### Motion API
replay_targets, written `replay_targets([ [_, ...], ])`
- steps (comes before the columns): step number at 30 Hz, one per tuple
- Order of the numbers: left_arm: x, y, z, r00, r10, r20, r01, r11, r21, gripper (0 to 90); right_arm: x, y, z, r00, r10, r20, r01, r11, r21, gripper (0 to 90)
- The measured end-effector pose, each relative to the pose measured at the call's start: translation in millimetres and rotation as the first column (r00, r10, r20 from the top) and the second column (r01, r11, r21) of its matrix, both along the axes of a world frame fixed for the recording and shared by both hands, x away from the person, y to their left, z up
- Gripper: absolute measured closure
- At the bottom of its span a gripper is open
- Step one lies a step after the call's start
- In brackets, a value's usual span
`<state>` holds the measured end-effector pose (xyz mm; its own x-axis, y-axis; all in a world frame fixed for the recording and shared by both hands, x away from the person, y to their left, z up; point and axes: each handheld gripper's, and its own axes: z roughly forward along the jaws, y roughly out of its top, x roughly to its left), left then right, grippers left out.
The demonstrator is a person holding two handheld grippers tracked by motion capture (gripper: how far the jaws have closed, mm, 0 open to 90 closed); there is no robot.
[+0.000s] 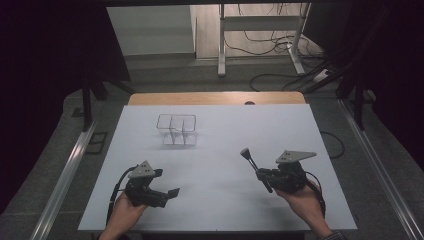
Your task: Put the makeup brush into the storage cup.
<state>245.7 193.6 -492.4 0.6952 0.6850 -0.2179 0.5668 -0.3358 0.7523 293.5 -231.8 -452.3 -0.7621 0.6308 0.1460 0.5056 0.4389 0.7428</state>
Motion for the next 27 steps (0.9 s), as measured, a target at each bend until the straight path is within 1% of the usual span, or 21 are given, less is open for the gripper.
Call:
replay_targets([
  [4,3.8,-7.4,1.8,0.9999,-0.014,-0.002,0.014,0.9998,-0.014,4.3,0.8,4.1,0.0,1.0,0.003,0.001,-0.003,0.9999,0.015,79.1],
  [9,8.4,-14.4,3.4,0.9992,-0.035,-0.018,0.034,0.9988,-0.035,2.2,1.1,9.1,0.1,0.9999,0.009,0.013,-0.01,0.9995,0.03,79.0],
  [14,12.0,-21.2,5.7,0.9984,-0.051,-0.025,0.049,0.9974,-0.053,0.8,1.6,12.9,0.2,0.9998,0.011,0.014,-0.012,0.9983,0.056,79.0],
  [22,17.2,-34.9,8.6,0.9967,-0.079,-0.022,0.077,0.9954,-0.056,0.0,2.2,23.1,-0.9,0.9996,0.024,0.016,-0.026,0.9973,0.068,79.0],
  [27,20.6,-42.1,10.5,0.9953,-0.094,-0.023,0.092,0.993,-0.073,0.0,2.8,30.8,-1.3,0.9993,0.033,0.019,-0.035,0.9962,0.08,79.1],
])
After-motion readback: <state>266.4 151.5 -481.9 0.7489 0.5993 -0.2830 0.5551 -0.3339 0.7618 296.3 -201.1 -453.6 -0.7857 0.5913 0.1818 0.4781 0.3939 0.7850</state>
